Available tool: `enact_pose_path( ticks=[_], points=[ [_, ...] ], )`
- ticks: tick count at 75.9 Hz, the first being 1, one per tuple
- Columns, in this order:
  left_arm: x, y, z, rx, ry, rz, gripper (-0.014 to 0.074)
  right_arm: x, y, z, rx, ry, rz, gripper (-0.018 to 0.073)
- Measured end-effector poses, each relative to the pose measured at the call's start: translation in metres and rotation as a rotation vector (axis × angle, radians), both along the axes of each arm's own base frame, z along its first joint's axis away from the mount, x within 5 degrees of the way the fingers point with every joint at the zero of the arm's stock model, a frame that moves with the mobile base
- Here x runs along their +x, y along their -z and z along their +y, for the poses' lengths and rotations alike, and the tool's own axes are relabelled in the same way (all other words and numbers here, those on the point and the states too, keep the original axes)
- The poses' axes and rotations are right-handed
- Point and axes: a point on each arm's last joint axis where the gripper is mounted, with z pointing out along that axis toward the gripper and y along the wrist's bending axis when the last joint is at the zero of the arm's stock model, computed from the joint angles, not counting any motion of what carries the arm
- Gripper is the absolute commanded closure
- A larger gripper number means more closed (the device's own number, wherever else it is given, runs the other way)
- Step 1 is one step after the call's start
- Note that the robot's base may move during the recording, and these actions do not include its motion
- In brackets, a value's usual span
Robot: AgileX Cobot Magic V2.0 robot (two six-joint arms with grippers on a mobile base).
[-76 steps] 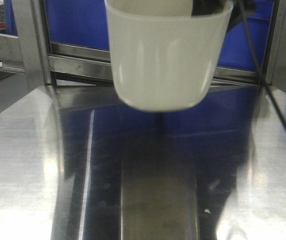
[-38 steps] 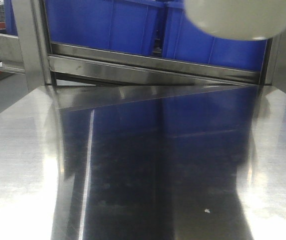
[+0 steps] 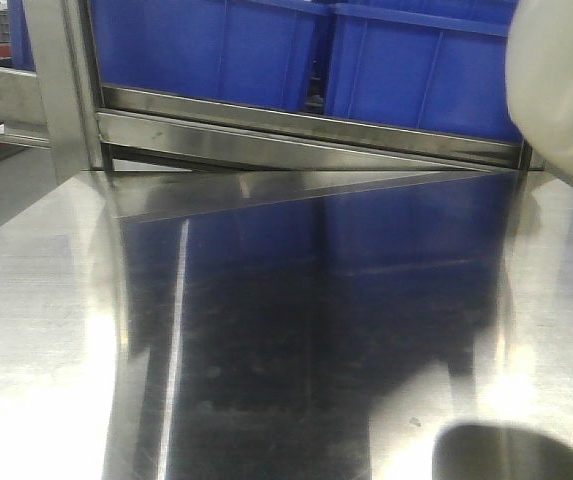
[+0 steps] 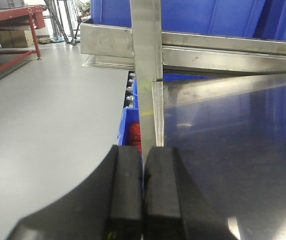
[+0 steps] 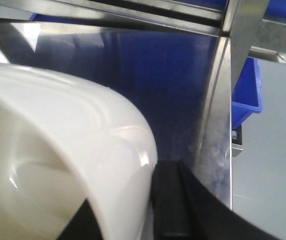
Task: Move white bin to right shelf second layer
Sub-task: 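Lift the white bin off the table with the right gripper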
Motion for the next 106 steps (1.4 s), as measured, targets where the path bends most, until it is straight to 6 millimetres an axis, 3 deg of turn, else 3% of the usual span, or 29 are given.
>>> enact_pose_path(
  ticks=[106],
  points=[
    [0.0000,0.0000,0.0000,0.000,0.000,0.000,0.0512,-0.0055,0.0047,-0.0007,0.008,0.001,-0.025,0.0503]
  ],
)
